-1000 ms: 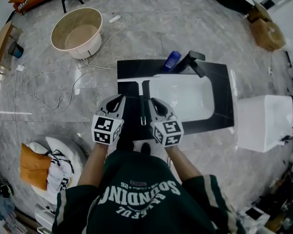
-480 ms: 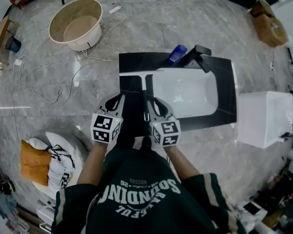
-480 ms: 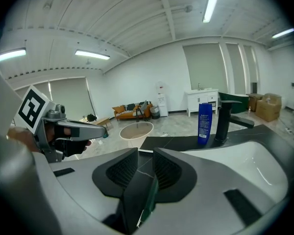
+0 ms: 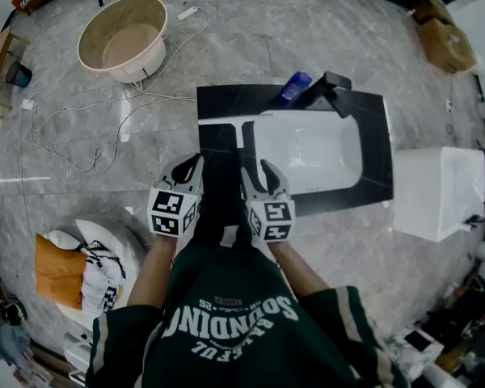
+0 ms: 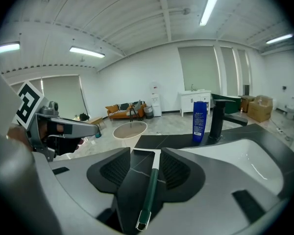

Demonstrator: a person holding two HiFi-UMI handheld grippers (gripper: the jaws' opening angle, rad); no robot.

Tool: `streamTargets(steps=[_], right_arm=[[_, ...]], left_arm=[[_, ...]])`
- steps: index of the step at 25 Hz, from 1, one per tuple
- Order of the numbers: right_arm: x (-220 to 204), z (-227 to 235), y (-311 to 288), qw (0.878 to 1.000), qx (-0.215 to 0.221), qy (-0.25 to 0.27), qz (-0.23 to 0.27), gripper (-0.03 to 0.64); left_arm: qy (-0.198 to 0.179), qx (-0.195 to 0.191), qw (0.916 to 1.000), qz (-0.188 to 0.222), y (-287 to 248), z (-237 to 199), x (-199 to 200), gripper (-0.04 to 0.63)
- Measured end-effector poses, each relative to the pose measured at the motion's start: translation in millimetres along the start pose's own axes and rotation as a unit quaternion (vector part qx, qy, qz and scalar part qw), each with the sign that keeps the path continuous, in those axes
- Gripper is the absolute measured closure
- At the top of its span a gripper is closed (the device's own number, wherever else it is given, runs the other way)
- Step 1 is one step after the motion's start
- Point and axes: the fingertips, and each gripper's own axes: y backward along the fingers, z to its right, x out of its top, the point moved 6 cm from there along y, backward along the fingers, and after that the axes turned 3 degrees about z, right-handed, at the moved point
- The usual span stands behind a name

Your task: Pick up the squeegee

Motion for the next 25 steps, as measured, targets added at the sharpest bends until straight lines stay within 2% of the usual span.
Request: streamTargets(steps=[15, 25], right_arm=[[-35.9, -3.6, -45.5, 0.998, -0.01, 0.018, -0.067, 0.445], [-36.8, 12.2, -93.6, 0.995, -0.036, 0.003, -0.097, 0.445]], left_arm=[[0.016, 0.001, 0.9998, -0.015, 6.7, -16.9, -15.7, 0.594], [0.022, 0.006, 0.9994, -0.027, 5.5, -38.6, -21.1, 0.594]])
